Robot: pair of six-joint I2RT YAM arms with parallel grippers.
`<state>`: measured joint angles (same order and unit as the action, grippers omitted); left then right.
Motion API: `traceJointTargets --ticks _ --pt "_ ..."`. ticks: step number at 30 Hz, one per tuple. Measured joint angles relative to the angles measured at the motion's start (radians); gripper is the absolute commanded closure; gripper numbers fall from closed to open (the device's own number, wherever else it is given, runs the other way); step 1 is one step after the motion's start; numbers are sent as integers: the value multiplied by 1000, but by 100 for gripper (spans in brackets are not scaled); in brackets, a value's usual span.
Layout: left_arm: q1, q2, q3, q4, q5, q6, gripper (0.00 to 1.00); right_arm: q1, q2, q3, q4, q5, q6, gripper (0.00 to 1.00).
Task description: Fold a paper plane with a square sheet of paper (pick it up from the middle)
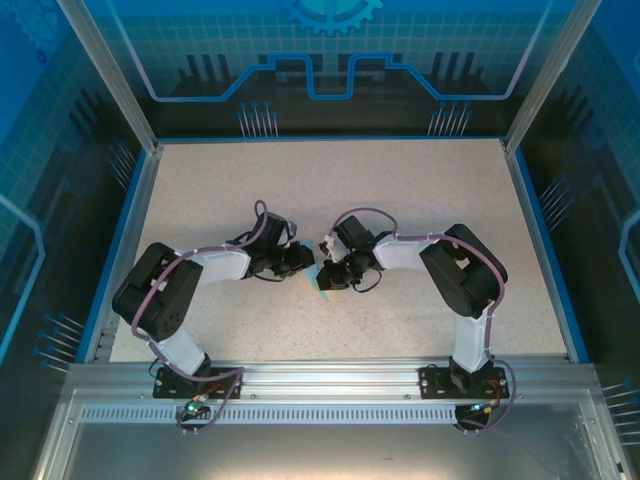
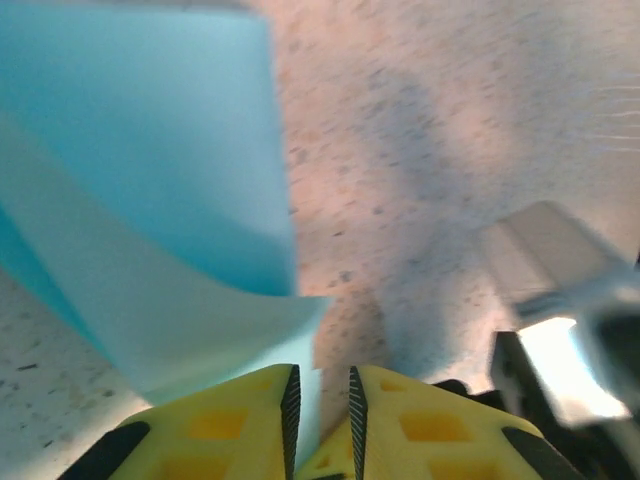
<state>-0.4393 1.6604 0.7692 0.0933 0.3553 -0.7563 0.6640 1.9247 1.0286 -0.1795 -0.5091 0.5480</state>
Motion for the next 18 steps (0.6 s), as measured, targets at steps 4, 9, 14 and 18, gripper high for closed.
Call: traceJointTargets --ticks 4,9,14,18 --pt "24 -54 2 1 -3 38 72 -9 0 -2 -5 -11 -6 94" --pt "48 -83 -10 21 -2 97 71 -21 0 -6 -11 -25 -8 93" --pt "50 -84 -50 66 -2 166 73 -24 0 -6 -14 -31 -8 94" --pt "53 -84 -74 90 2 226 77 -25 0 -6 -14 -32 -7 94"
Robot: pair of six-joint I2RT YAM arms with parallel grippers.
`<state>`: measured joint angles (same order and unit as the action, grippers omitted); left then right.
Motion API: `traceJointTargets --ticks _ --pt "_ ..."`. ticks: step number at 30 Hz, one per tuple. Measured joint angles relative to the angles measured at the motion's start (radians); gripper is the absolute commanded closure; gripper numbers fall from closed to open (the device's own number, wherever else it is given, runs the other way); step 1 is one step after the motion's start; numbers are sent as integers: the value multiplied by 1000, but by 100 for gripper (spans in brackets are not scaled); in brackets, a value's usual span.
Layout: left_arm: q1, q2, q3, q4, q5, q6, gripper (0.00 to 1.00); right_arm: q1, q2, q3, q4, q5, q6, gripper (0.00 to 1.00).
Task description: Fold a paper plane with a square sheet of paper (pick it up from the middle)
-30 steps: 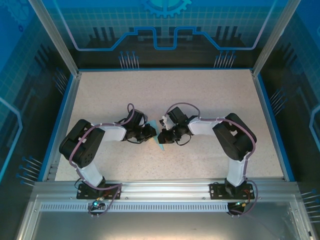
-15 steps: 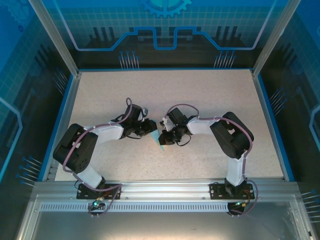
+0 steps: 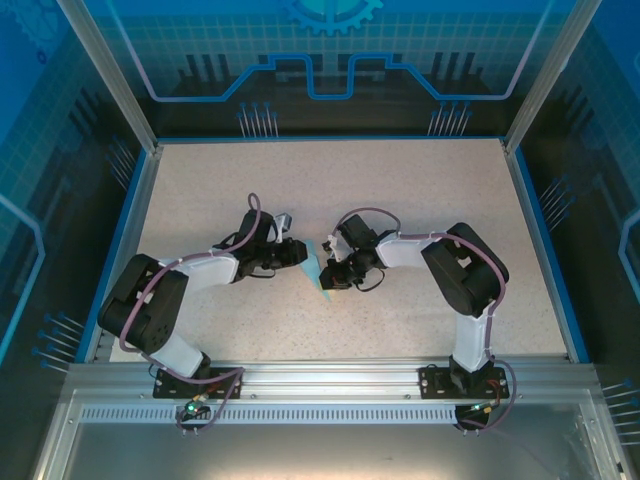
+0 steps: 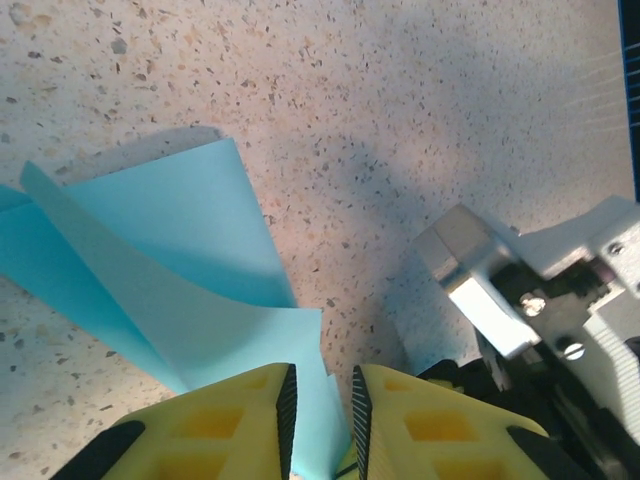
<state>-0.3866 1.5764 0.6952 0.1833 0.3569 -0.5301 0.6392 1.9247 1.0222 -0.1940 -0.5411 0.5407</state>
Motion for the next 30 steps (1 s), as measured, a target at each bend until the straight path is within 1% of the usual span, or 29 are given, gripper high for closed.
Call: traceJointTargets --ticks 5,8,30 --pt "10 0 -17 21 0 63 81 -1 0 0 -1 -2 0 93" --pt "16 6 -18 27 0 85 82 -2 2 0 0 -5 0 93" --pt "27 119 -15 47 -4 96 84 -7 8 0 1 -20 0 93"
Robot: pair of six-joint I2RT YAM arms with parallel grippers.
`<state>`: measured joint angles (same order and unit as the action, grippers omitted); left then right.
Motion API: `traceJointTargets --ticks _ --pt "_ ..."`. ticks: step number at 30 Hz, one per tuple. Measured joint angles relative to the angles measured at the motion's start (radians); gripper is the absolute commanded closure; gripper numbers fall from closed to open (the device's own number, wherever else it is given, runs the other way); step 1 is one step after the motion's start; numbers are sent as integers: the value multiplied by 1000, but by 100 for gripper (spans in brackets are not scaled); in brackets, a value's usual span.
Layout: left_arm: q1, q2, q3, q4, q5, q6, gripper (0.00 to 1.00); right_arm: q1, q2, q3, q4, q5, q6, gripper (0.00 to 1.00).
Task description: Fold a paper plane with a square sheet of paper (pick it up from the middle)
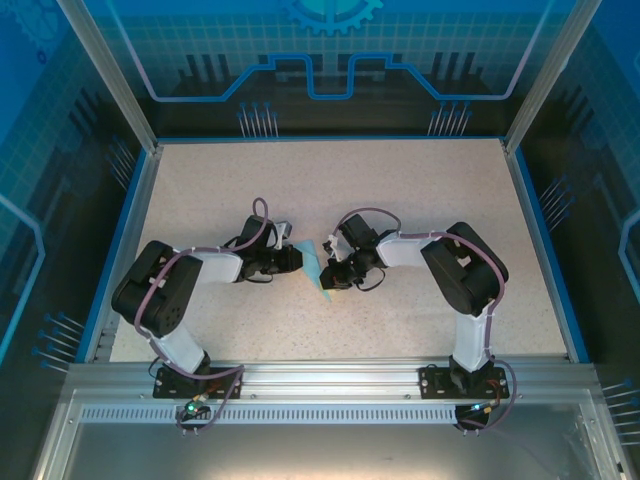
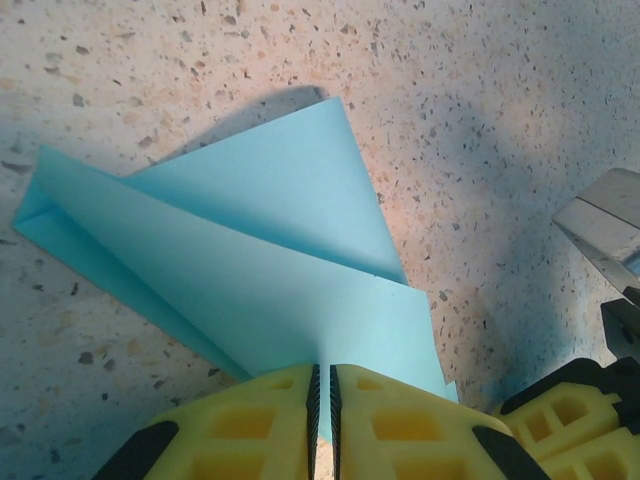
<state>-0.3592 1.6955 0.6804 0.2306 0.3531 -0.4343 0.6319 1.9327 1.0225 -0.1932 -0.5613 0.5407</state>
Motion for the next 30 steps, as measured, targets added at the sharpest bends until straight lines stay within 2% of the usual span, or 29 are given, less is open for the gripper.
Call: traceJointTargets --ticks 12,30 --pt "0 25 32 -20 -31 0 85 -5 3 0 0 -11 0 93" --pt "0 76 161 -200 -104 19 84 -5 3 0 -1 -11 -4 93"
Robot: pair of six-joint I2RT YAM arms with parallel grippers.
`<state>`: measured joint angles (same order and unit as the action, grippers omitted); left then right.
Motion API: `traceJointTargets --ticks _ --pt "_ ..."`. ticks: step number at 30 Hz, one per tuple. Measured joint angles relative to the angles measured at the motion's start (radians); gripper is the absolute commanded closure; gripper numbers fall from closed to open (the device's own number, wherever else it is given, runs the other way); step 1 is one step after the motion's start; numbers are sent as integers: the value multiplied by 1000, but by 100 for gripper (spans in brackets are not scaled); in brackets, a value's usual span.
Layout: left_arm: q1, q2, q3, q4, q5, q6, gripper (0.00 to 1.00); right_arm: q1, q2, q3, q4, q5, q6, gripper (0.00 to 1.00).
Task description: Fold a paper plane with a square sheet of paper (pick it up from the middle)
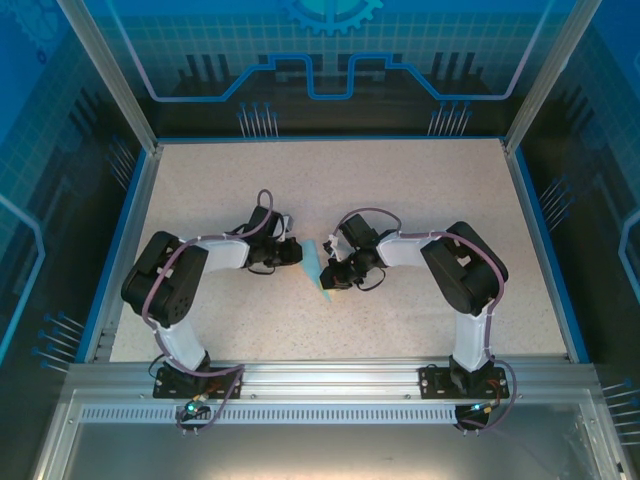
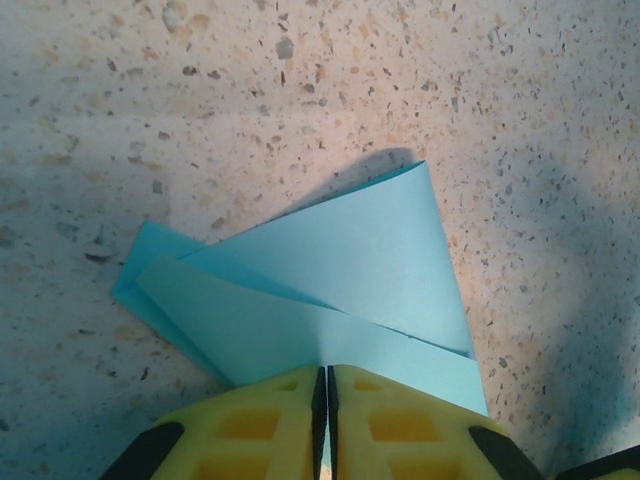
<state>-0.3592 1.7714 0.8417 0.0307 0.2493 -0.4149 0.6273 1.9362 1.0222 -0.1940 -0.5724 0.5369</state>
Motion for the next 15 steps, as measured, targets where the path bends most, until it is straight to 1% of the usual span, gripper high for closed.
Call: traceJointTargets --ticks 4,9,15 --pt "0 8 27 -31 -35 6 84 0 0 0 0 0 -3 93" --pt "5 14 43 -53 -44 7 83 0 0 -2 2 0 -4 93" --pt "45 18 63 -79 -72 3 82 0 -2 -7 8 0 -4 93"
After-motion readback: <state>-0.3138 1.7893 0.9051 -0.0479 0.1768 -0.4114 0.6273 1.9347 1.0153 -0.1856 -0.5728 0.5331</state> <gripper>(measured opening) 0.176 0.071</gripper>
